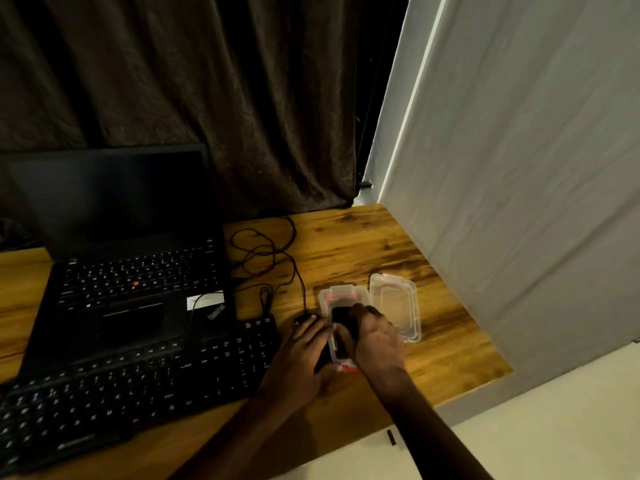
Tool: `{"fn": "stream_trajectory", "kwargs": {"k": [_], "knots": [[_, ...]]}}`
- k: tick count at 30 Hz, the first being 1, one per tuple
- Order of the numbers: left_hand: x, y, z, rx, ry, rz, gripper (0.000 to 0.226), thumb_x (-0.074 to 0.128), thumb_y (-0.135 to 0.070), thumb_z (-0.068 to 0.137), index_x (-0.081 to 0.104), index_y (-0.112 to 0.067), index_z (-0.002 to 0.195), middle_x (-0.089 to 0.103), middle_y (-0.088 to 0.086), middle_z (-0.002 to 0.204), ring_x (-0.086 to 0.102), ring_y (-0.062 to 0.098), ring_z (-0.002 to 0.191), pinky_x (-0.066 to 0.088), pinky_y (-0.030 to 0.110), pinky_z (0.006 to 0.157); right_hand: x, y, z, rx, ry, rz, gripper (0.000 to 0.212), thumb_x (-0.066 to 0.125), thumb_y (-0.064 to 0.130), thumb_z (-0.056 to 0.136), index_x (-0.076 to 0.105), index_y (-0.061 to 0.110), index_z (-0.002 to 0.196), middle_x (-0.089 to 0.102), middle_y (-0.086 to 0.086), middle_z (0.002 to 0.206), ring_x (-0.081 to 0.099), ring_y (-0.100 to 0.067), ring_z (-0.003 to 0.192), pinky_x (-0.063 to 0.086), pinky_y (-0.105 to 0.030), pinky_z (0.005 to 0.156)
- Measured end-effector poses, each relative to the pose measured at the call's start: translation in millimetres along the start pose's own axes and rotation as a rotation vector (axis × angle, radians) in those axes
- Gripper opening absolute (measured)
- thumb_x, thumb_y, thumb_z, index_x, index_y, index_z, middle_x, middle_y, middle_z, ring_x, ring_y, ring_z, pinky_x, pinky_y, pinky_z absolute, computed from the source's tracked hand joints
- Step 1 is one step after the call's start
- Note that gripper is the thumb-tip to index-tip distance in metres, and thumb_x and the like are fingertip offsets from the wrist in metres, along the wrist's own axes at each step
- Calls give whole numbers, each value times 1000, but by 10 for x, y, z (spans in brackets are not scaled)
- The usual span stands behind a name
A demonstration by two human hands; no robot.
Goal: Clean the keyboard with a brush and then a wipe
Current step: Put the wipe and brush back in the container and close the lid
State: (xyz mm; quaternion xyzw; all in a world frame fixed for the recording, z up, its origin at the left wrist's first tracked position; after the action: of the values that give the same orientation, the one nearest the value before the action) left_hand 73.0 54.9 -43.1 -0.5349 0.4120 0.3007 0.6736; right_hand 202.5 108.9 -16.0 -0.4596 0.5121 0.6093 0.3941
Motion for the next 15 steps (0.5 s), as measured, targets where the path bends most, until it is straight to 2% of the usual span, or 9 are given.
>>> {"fn": "stream_trajectory", "kwargs": {"k": [2, 4, 6, 8, 10, 12, 15], "knots": [[-20, 11, 0, -31, -1, -5, 74, 35, -67, 95, 23, -27, 156, 8, -14, 163, -7, 5, 149, -22, 12, 105, -235, -170, 28, 26, -179, 77, 38, 45, 54, 96, 58, 24, 115, 65, -3, 101, 64, -23, 89, 51, -33, 73], [-38, 12, 8, -47, 3, -11, 66, 44, -59, 98, 28, -30, 155, 9, -14, 164, -3, 9, 151, -19, 14, 107, -447, -458, 83, 117, -301, 113, 30, 52, 46, 95, 65, 21, 104, 68, -6, 94, 67, -27, 85, 51, -32, 67], [-49, 3, 10, -41, 7, -17, 60, 45, -58, 97, 39, -32, 150, 12, -12, 164, 3, 12, 151, -6, 26, 117, -451, -812, 174, 252, -223, 60, 26, 57, 38, 94, 63, 18, 110, 68, -8, 105, 64, -29, 97, 51, -34, 72], [-72, -20, 7, -20, 0, -21, 62, 36, -65, 92, 49, -33, 144, 19, -10, 163, 12, 15, 150, 9, 36, 122, -283, -1121, 218, 384, -32, -81, 41, 56, 46, 93, 53, 16, 121, 61, -10, 119, 55, -30, 112, 49, -38, 86], [-60, -2, 21, -28, 8, -21, 59, 37, -64, 92, 52, -34, 140, 22, -11, 162, 16, 15, 149, 12, 34, 119, -126, -1267, 195, 443, 68, -89, 50, 60, 50, 88, 47, 17, 124, 59, -8, 121, 53, -30, 115, 49, -40, 91], [-48, 9, 32, -40, 11, -25, 53, 43, -60, 92, 54, -35, 138, 22, -14, 162, 17, 16, 148, 15, 33, 117, 1, -1307, 188, 430, 63, -19, 53, 71, 44, 81, 48, 19, 121, 62, -5, 116, 55, -29, 112, 51, -40, 89], [-56, 10, 35, -52, 23, -28, 68, 27, -70, 84, 57, -37, 135, 23, -17, 161, 19, 13, 146, 18, 32, 116, 94, -1396, 194, 478, 22, 185, 61, 84, 36, 65, 50, 23, 115, 64, -2, 107, 59, -27, 102, 56, -42, 82]]}}
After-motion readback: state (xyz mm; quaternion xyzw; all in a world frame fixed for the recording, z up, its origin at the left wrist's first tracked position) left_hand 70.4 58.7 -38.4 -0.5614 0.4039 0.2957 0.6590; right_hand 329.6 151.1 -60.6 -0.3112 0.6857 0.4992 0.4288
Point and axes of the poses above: each hand's wrist, its own z-axis towards the middle knuckle, its own x-axis out of the palm, y = z × x, the point moved 8 cm from there along z, towards the middle knuckle
